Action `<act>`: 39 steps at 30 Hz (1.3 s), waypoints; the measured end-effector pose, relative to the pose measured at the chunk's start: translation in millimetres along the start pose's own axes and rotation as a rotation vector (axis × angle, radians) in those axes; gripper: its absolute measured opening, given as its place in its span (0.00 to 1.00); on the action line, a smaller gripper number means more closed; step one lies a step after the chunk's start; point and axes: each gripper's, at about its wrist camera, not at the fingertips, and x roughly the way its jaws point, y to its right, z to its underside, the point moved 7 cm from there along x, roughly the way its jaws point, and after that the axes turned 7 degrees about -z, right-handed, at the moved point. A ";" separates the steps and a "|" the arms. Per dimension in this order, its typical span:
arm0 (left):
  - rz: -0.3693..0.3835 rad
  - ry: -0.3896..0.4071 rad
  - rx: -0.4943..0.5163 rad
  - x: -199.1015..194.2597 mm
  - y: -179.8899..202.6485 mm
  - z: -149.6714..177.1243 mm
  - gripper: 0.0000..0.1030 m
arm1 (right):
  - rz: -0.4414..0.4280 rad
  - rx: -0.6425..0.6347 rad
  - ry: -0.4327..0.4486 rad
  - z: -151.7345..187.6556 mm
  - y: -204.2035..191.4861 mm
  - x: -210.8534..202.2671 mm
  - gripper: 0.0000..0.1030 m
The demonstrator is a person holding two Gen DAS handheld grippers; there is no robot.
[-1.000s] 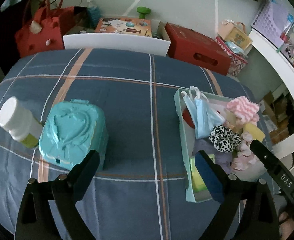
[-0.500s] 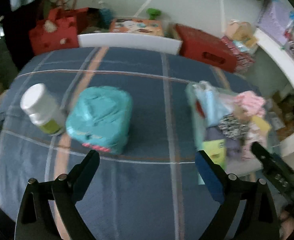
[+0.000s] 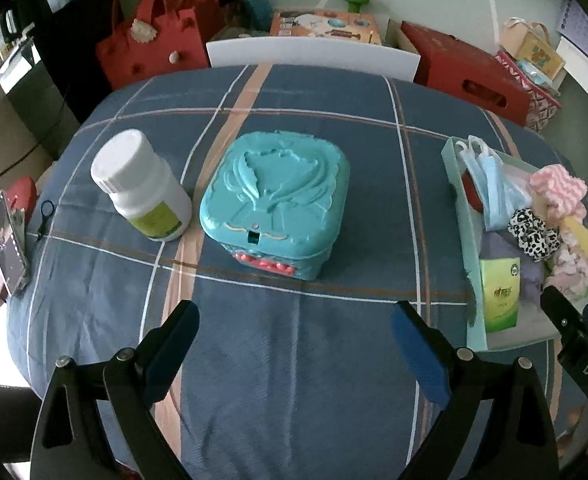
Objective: Organize soft objects
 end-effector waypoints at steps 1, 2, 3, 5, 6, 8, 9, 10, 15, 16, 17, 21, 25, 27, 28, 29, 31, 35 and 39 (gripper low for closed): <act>0.004 -0.006 -0.001 1.4 -0.1 -0.1 0.93 | 0.000 -0.002 -0.002 0.3 -0.5 0.7 0.99; 0.007 -0.009 -0.001 2.1 0.2 0.1 0.93 | 0.001 -0.006 -0.006 0.7 -1.2 1.8 0.99; 0.010 -0.012 0.002 2.5 0.8 0.4 0.93 | 0.000 -0.009 -0.009 1.0 -1.7 2.9 0.99; 0.009 -0.019 0.009 3.5 2.2 1.1 0.93 | -0.001 -0.010 -0.016 2.0 -2.3 5.0 0.99; 0.007 -0.021 0.013 4.4 2.8 1.4 0.93 | -0.003 -0.011 -0.020 2.6 -2.5 6.1 0.99; 0.008 -0.025 0.022 5.6 4.4 2.1 0.93 | -0.005 -0.017 -0.028 3.9 -3.3 8.6 0.99; 0.010 -0.026 0.025 5.9 5.4 2.3 0.93 | -0.007 -0.019 -0.031 4.1 -3.5 9.4 0.99; 0.012 -0.027 0.029 6.1 6.3 2.2 0.93 | -0.008 -0.020 -0.032 4.6 -3.6 9.6 0.99; 0.000 -0.026 0.042 8.1 8.8 2.0 0.93 | -0.025 -0.025 -0.042 6.1 -4.4 12.2 0.99; -0.001 -0.028 0.044 8.7 9.1 2.2 0.93 | -0.027 -0.025 -0.043 5.8 -4.1 12.9 0.99; -0.003 -0.029 0.045 9.0 9.1 2.3 0.93 | -0.032 -0.024 -0.046 6.3 -4.0 13.6 0.99; -0.012 -0.029 0.046 10.9 9.1 2.0 0.93 | -0.037 -0.019 -0.055 8.1 -3.0 15.8 0.99; -0.021 -0.031 0.052 12.7 10.7 2.5 0.93 | -0.046 -0.019 -0.053 8.0 -3.2 15.2 0.99; -0.024 -0.032 0.055 13.3 11.4 2.9 0.93 | -0.046 -0.020 -0.054 8.5 -3.7 15.2 0.99; -0.027 -0.031 0.056 13.5 11.9 2.9 0.93 | -0.046 -0.021 -0.055 8.6 -3.8 15.4 0.99; -0.028 -0.031 0.057 13.7 11.9 3.1 0.93 | -0.046 -0.022 -0.056 8.8 -3.8 15.6 0.99; -0.030 -0.031 0.058 14.0 12.3 3.5 0.93 | -0.047 -0.024 -0.056 8.7 -4.3 15.8 0.99; -0.027 -0.035 0.060 14.5 13.6 3.9 0.93 | -0.047 -0.025 -0.056 8.7 -5.8 16.2 0.99; -0.027 -0.035 0.055 14.6 13.0 4.0 0.93 | -0.047 -0.025 -0.057 8.7 -5.7 16.5 0.99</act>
